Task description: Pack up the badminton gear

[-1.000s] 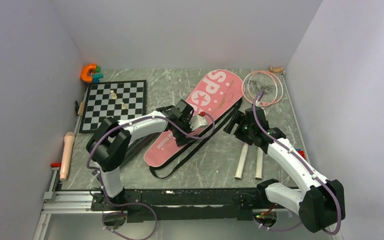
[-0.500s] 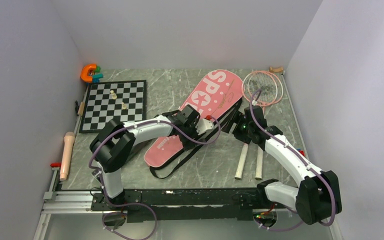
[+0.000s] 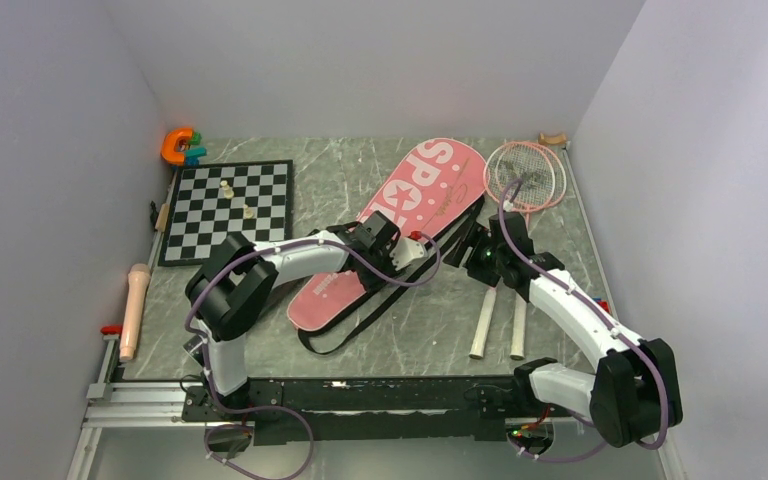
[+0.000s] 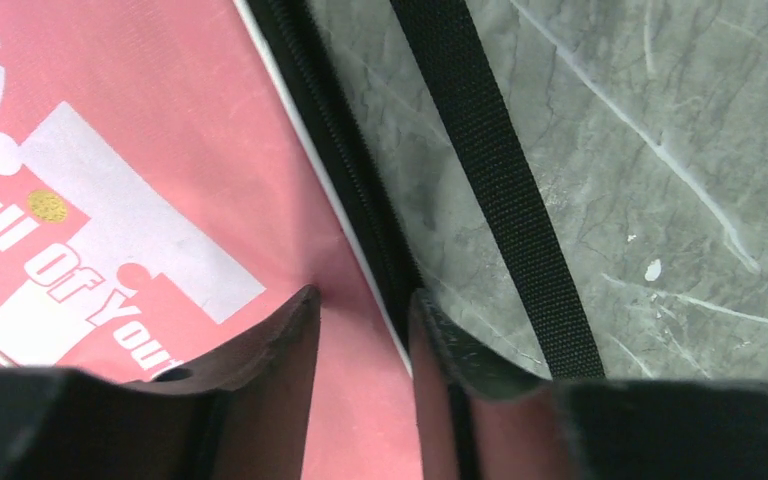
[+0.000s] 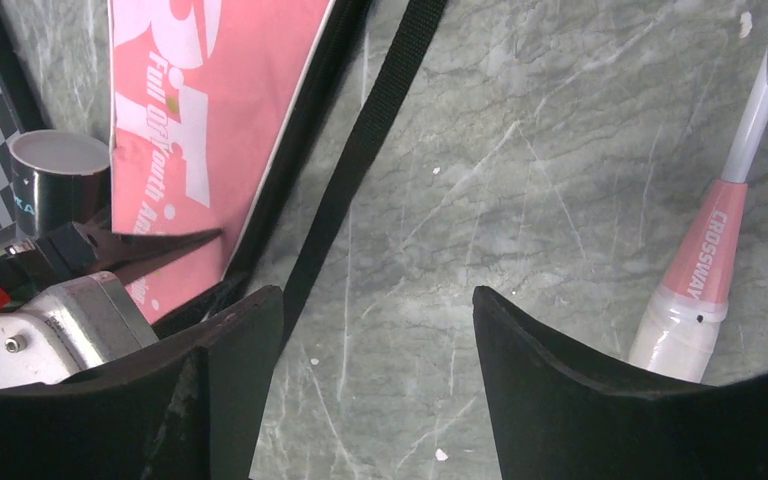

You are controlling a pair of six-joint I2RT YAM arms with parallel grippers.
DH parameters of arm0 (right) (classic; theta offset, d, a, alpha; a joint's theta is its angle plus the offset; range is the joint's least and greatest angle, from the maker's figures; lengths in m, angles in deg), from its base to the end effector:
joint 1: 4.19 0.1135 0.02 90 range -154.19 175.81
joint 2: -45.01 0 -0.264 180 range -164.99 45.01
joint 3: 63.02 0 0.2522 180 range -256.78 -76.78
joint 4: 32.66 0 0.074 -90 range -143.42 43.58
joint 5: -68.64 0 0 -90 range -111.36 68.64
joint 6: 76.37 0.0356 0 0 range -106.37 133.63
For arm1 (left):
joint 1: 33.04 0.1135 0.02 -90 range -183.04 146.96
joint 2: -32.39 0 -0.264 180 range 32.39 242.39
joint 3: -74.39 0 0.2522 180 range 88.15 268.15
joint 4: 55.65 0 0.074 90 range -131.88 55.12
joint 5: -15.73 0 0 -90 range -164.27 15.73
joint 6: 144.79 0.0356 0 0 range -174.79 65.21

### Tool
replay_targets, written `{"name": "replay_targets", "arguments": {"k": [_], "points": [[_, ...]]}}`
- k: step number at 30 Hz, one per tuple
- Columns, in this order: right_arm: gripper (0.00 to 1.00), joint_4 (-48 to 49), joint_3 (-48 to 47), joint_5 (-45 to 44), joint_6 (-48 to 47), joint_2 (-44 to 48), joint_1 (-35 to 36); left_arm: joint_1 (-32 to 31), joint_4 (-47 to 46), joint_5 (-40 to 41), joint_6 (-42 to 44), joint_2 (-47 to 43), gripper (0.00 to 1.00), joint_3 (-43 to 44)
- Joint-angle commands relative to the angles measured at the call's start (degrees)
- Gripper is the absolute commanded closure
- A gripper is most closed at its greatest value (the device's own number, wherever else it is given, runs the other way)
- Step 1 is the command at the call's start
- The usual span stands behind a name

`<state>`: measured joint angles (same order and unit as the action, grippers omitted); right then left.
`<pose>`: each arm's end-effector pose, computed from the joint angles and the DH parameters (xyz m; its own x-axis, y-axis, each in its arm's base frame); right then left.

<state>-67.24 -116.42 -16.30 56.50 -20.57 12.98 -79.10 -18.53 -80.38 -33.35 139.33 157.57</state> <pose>0.2211 0.0716 0.2209 -0.7494 0.4777 -0.4584 0.2157 0.8307 0.5132 0.2616 -0.2770 0.1689 -0.2894 0.8241 -0.4870 0.9215 0.3776 0.0913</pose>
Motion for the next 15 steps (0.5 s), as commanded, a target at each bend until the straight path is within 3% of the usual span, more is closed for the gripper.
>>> {"name": "replay_targets", "arguments": {"k": [1,5,6,15], "points": [[0.28,2.19,0.26,0.65,-0.81,0.71,-0.65,0.23,-0.68,-0.12,-0.72,0.76,0.66,-0.07],[0.29,2.09,0.26,0.57,-0.87,0.69,-0.82,0.3,0.56,-0.53,-1.67,-0.81,0.98,0.7],[0.29,2.22,0.26,0.57,-0.86,0.64,-0.85,0.37,1.13,-0.86,-2.02,-1.37,1.0,0.99],[0.29,4.32,-1.7,1.66,0.03,-2.74,-0.91,0.97,3.51,-4.19,-4.93,-8.93,1.0,0.87]]}}
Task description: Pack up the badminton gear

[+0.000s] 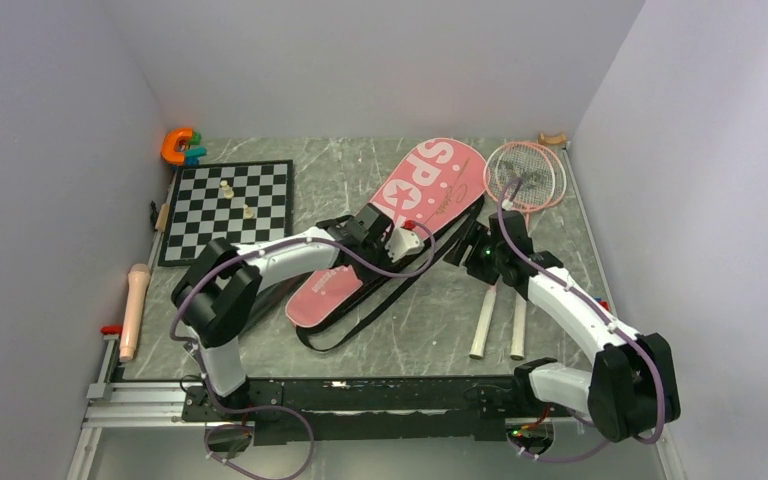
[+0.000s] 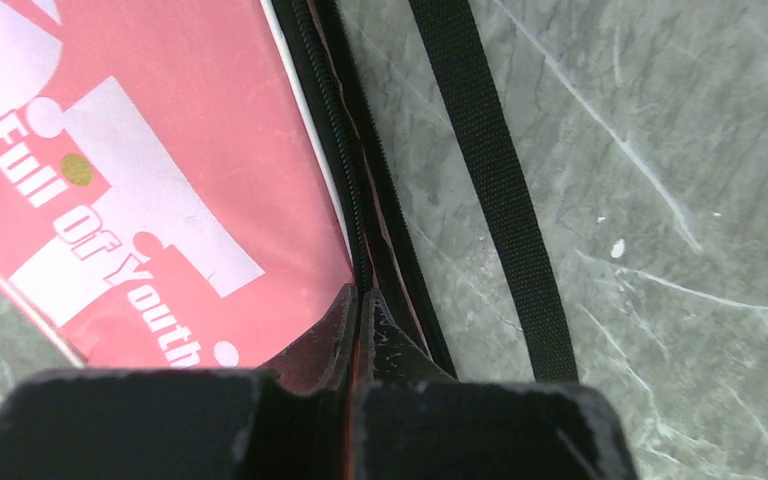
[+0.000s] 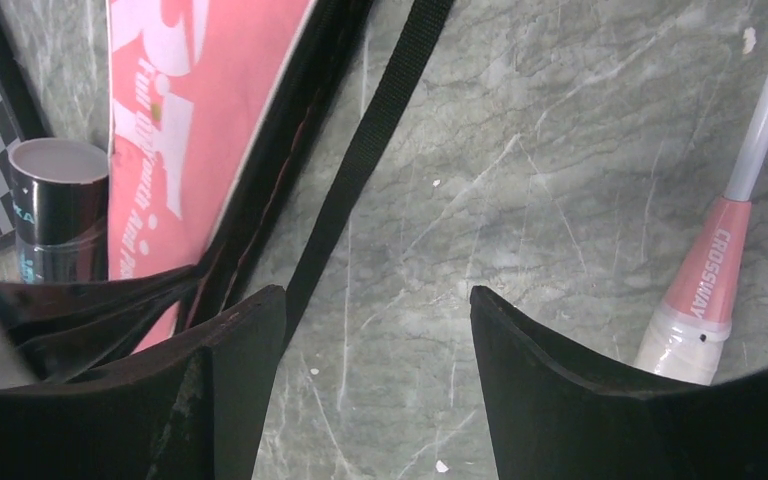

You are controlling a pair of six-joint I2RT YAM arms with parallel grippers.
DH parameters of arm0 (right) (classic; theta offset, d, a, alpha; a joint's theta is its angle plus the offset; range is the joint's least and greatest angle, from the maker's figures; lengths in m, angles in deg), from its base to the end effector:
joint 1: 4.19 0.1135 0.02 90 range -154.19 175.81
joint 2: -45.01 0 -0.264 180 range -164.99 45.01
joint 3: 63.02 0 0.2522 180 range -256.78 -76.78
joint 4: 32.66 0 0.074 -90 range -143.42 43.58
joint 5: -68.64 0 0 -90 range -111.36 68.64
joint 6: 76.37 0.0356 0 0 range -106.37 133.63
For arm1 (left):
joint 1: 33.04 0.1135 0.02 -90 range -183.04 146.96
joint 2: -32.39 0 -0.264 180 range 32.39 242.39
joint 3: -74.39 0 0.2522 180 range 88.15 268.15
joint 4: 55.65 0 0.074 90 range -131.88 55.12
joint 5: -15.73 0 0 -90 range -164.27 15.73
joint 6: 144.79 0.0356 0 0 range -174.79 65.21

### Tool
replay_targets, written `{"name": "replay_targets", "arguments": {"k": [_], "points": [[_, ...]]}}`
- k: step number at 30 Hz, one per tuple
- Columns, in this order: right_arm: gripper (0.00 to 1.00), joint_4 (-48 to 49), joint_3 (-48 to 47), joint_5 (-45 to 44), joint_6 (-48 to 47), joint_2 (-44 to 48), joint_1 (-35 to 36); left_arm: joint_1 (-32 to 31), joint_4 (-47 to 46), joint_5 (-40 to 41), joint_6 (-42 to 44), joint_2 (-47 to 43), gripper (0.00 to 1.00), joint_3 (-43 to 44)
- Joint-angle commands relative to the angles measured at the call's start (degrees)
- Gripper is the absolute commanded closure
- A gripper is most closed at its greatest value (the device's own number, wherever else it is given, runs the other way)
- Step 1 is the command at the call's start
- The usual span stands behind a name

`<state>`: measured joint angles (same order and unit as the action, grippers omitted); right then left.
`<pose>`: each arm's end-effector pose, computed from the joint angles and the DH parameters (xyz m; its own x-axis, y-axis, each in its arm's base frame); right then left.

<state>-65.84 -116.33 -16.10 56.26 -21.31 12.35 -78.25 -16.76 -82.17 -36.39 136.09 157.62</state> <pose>0.2248 0.0702 0.2195 -0.7422 0.4831 -0.4645 0.2152 0.8282 0.5175 0.2604 -0.2692 0.1878 -0.3377 0.7840 -0.5209 0.9052 0.4222 0.0487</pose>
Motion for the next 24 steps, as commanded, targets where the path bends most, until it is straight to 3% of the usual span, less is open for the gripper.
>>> {"name": "replay_targets", "arguments": {"k": [1,11,24], "points": [[0.29,3.49,-2.17,1.93,0.58,-2.56,-0.28,0.25,1.97,-2.54,-2.14,-6.57,1.0,0.74],[0.29,12.86,-6.01,6.37,7.4,-10.38,-0.06,0.8,4.33,-3.47,-3.75,-14.8,1.0,-1.14],[0.39,26.12,-9.13,5.67,18.7,-24.09,1.3,2.1,7.77,-5.51,-5.35,-21.98,1.0,-3.07]]}}
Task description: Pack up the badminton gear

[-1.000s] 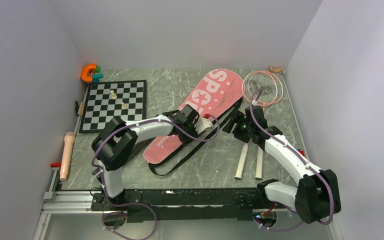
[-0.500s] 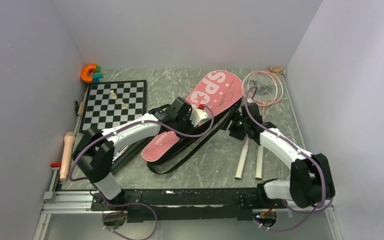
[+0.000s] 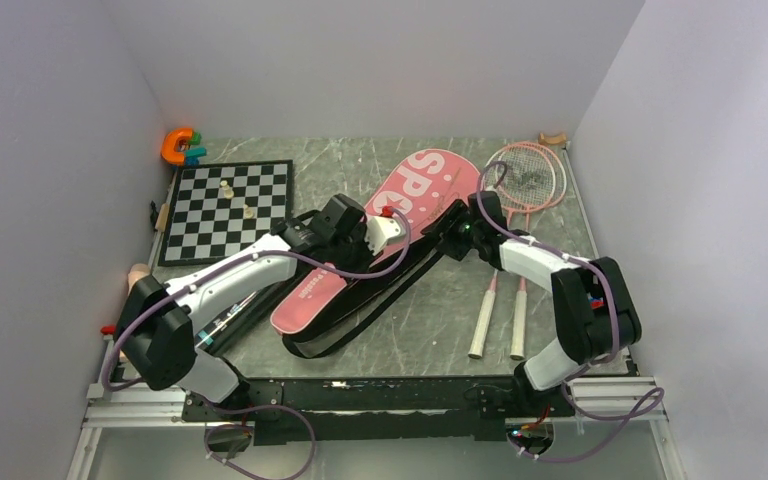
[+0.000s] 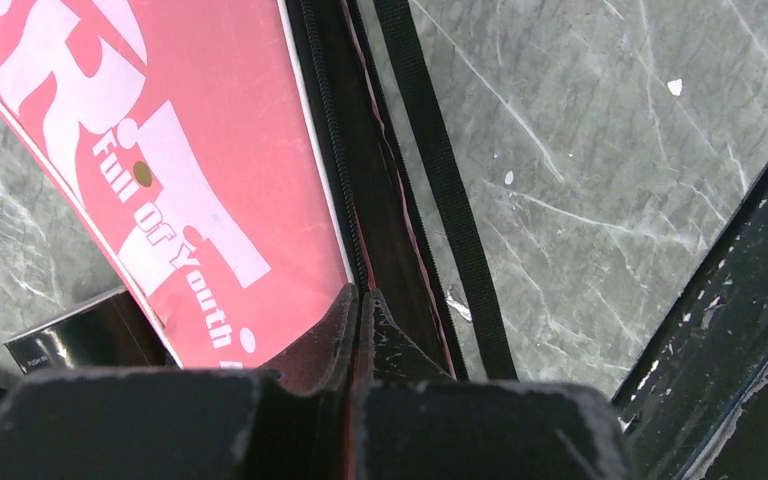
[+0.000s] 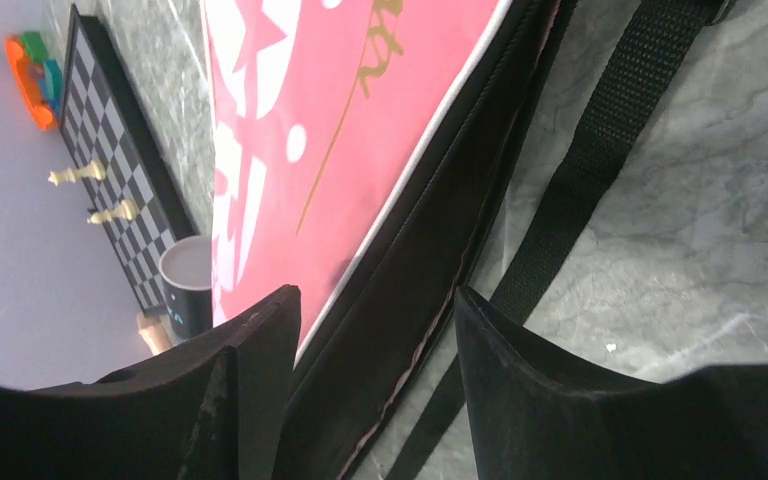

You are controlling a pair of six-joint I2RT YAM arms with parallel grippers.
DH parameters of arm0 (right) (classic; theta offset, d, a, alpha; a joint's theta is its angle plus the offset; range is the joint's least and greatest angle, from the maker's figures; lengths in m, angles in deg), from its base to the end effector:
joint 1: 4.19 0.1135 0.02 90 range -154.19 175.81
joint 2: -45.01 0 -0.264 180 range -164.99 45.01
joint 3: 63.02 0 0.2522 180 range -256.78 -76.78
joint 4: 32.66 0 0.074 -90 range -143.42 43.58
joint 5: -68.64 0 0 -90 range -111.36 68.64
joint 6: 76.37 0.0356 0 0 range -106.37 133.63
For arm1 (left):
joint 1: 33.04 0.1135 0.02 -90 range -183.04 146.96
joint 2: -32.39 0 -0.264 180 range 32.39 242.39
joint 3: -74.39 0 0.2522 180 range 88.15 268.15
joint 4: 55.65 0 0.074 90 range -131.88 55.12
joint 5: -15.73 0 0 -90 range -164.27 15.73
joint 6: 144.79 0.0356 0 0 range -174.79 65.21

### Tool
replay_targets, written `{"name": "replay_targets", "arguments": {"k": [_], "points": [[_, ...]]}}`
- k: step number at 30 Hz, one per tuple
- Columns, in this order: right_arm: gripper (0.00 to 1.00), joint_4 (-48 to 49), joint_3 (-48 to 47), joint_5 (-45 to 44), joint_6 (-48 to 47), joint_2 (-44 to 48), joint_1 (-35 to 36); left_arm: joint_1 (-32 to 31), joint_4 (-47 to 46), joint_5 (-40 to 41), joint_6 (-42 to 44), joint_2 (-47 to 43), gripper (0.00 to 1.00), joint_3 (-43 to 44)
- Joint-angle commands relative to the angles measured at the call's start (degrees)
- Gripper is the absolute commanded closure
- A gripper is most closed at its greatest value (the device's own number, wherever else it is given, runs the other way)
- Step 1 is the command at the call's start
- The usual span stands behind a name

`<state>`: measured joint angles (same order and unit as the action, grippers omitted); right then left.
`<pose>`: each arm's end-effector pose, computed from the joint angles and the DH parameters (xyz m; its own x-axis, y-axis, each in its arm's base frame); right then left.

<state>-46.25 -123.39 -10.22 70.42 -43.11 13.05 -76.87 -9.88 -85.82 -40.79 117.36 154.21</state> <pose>0.3001 0.1003 0.1880 -0.7047 0.6408 -0.3044 0.2927 0.6535 0.6981 0.2235 -0.2244 0.2693 -0.3572 0.6715 -0.6493 0.8822 0.4709 0.0017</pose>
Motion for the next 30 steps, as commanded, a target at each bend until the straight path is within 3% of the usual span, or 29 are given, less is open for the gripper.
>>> {"name": "replay_targets", "arguments": {"k": [1,9,14,21,25,26,27,28,29,30], "points": [[0.4,6.78,-2.34,-0.37,4.97,-2.99,0.59,0.94,1.17,-2.08,-1.15,-3.57,1.0,0.46],[0.52,10.6,-3.64,-3.76,7.6,-5.1,0.67,1.17,3.29,-4.43,-0.61,-6.52,1.0,-0.19],[0.73,10.04,-5.77,-3.59,7.54,-5.51,1.64,1.1,2.65,-4.34,0.15,-7.59,1.0,-2.78],[0.9,9.12,-5.61,-3.64,6.99,-3.95,2.18,0.82,2.05,-3.22,1.22,-7.06,1.0,-2.54],[0.85,6.39,-6.36,-3.21,5.45,-3.8,2.61,0.85,1.65,-2.95,0.89,-7.37,1.0,-2.17],[0.88,6.83,-5.75,-3.34,5.58,-3.44,2.66,0.82,1.52,-2.95,0.86,-7.56,1.0,-2.2],[0.96,7.6,-4.9,-3.47,5.91,-2.91,2.51,0.75,1.61,-2.88,0.73,-7.47,1.0,-1.94],[1.0,8.21,-4.33,-3.37,6.3,-2.35,2.78,0.77,1.96,-2.56,0.59,-7.14,0.98,-1.46],[1.0,8.25,-4.2,-3.43,6.38,-1.87,3.03,0.73,2.1,-1.99,0.51,-6.67,0.8,-0.89],[1.0,7.75,-4.47,-3.67,6.22,-1.49,3.47,0.69,2.16,-1.46,0.62,-6.4,0.71,-0.25]]}}
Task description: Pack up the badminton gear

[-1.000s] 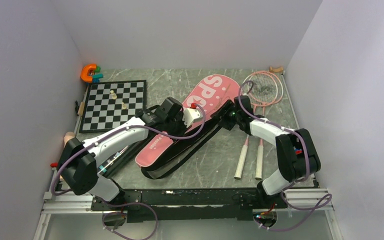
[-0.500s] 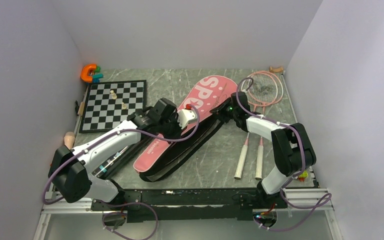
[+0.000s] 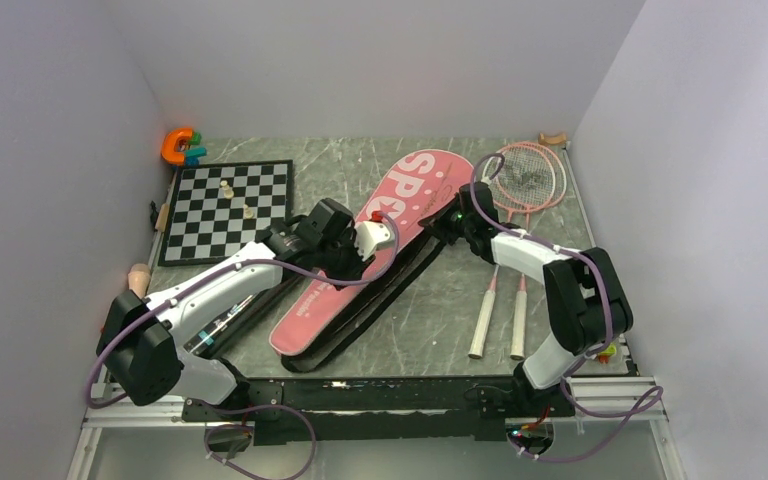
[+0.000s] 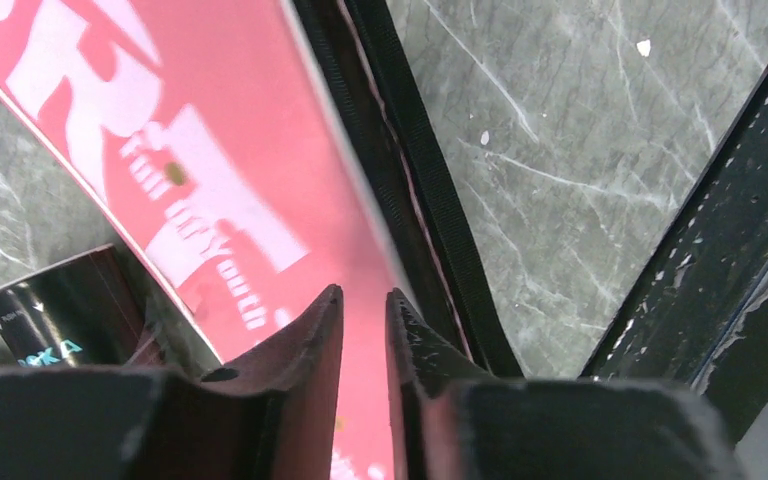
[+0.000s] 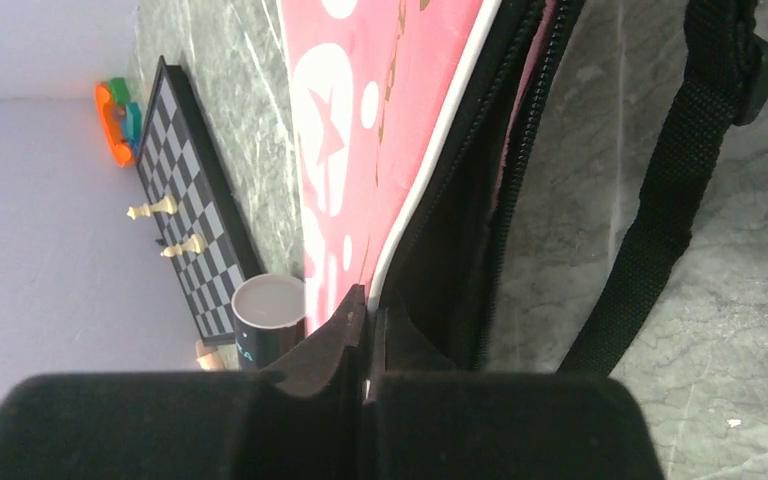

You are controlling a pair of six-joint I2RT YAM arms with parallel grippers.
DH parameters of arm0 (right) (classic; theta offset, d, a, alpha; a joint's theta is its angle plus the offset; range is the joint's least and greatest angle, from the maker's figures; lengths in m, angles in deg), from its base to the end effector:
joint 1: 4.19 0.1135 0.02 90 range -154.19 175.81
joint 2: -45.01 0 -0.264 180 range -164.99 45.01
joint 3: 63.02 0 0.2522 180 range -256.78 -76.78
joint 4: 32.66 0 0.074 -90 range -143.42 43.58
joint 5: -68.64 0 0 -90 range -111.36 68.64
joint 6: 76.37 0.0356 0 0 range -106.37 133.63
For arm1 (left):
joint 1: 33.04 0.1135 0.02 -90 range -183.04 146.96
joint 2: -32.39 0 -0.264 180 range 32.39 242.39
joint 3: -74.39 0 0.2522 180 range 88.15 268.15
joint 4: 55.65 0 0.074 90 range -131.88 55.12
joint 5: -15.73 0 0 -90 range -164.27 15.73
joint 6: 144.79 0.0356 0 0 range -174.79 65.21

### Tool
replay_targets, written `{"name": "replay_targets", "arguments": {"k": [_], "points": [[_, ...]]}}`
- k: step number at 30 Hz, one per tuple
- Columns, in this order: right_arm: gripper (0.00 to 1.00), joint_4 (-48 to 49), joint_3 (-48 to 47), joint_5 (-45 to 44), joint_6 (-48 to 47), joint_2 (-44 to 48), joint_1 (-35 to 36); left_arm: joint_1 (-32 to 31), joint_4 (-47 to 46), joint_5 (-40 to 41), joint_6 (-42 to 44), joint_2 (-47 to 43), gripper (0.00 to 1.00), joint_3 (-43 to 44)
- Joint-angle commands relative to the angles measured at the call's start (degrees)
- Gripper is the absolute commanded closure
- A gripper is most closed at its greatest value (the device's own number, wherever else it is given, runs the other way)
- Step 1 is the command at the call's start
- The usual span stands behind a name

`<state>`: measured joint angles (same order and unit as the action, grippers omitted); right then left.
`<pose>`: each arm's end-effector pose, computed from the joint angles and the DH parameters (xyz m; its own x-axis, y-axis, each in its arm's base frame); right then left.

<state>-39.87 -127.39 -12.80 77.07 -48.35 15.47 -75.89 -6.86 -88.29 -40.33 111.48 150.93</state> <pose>0.3223 0.1208 0.1903 -0.6474 0.7079 -0.2822 0.2981 0.5760 0.7611 0.2066 -0.2034 0.2768 -0.3619 0.6661 -0.6521 0.8893 0.4565 -0.0272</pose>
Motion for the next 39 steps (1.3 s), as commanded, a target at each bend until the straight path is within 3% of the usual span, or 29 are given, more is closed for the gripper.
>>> {"name": "replay_targets", "arguments": {"k": [1,4,7,8,13,22,25,27,29,30,35,39], "points": [[1.0,0.71,-1.09,-1.55,-0.69,4.19,1.85,-0.42,-1.21,1.47,0.4,-0.48,0.64,3.51],[1.0,-2.48,-2.76,-3.19,-1.08,5.72,4.52,-0.99,-4.51,1.59,0.83,-0.51,0.45,4.45],[1.0,-5.7,-4.01,-5.68,-1.05,7.9,6.71,-2.46,-5.27,1.33,0.15,1.62,0.39,7.71],[1.0,-6.28,-4.32,-6.33,-1.1,8.62,7.3,-3.03,-5.48,1.27,-0.18,2.58,0.33,8.99],[1.0,-11.88,-6.04,-9.56,-1.12,12.54,9.76,-5.97,-7.67,4.22,0.0,6.14,0.3,11.14],[1.0,-15.89,-6.82,-14.51,0.58,16.37,12.28,-6.38,-10.46,4.65,-1.58,8.76,0.3,7.43],[1.0,-16.22,-7.1,-14.56,0.28,16.2,12.81,-6.4,-9.97,6.68,-0.46,9.59,0.4,7.69],[1.0,-16.45,-7.15,-14.28,-0.26,15.97,12.84,-6.38,-9.85,9.64,0.76,10.2,0.59,7.55],[0.94,-16.73,-7.02,-14.0,-0.9,15.99,12.84,-6.37,-9.73,12.94,0.69,10.69,0.89,7.39],[0.91,-16.86,-6.85,-13.65,-1.22,16.12,12.87,-6.29,-9.63,13.73,0.7,10.69,0.98,7.31],[0.59,-17.72,-6.05,-12.1,-3.89,17.37,11.95,-6.19,-10.75,13.85,0.34,8.07,1.0,5.58],[0.45,-22.49,-6.83,-10.22,-7.98,19.99,8.44,-5.54,-10.7,16.63,-0.36,7.76,1.0,5.88]]}}
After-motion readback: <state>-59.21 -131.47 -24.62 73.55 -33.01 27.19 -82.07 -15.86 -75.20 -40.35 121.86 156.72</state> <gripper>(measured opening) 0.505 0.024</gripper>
